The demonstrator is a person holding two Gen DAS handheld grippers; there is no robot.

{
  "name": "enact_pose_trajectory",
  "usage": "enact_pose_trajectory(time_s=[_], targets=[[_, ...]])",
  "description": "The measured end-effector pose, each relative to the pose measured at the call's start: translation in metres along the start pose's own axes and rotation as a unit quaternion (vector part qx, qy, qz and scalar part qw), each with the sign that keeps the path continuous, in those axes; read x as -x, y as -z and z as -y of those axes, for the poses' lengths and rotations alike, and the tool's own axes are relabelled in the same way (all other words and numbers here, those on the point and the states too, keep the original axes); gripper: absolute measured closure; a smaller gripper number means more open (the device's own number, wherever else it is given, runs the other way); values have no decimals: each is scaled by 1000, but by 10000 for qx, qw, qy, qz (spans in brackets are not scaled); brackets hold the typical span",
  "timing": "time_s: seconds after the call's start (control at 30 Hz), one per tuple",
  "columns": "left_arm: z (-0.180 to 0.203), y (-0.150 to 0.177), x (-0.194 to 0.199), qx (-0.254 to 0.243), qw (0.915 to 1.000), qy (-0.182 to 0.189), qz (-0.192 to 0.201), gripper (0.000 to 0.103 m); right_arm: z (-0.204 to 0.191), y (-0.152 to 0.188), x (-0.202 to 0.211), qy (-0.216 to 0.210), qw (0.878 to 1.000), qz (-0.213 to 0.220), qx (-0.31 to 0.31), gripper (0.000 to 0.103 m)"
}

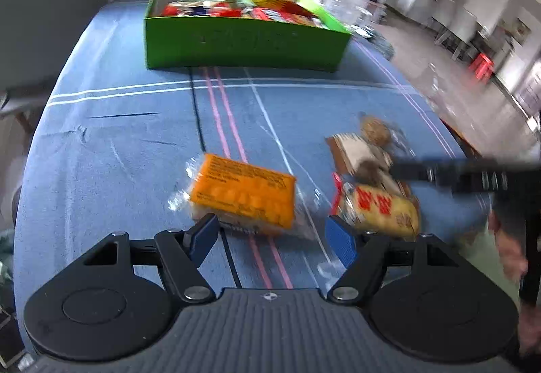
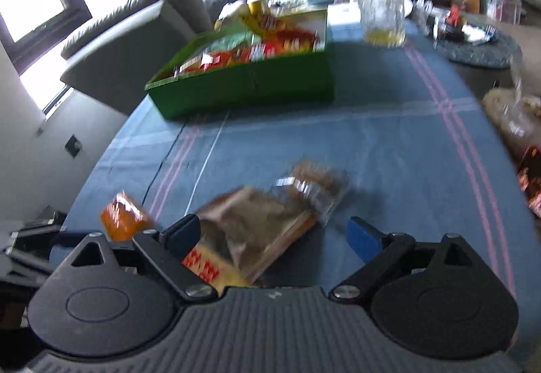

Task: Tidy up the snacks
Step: 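Grasp the orange cake packet with the left gripper while the right moves to the brown paper packet, then lift the orange packet with the left gripper while the right grasps the brown paper packet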

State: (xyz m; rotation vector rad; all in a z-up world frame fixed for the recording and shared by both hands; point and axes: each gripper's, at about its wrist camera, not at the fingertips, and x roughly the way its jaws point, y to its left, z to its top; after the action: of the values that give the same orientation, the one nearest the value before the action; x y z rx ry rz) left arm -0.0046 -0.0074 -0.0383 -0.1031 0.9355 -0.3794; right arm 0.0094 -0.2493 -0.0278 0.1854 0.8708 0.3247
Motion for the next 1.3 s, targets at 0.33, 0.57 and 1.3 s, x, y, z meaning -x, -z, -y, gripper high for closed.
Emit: enact_pose_trajectory(time_s=[0.33,0.57,1.3], targets=[[-13,-36,-21,436,9989,-101,113,34,-4,-6,-27,-250,9973,-324,-618,20],[0,-31,-27,-30,9993,-367,104,33,-4,-7,-27,-154,9984,-262,-468,20],[-7,-15,-18,-171,9979,-537,306,60,-29,-13,-52,356,9979,-126,533,19]])
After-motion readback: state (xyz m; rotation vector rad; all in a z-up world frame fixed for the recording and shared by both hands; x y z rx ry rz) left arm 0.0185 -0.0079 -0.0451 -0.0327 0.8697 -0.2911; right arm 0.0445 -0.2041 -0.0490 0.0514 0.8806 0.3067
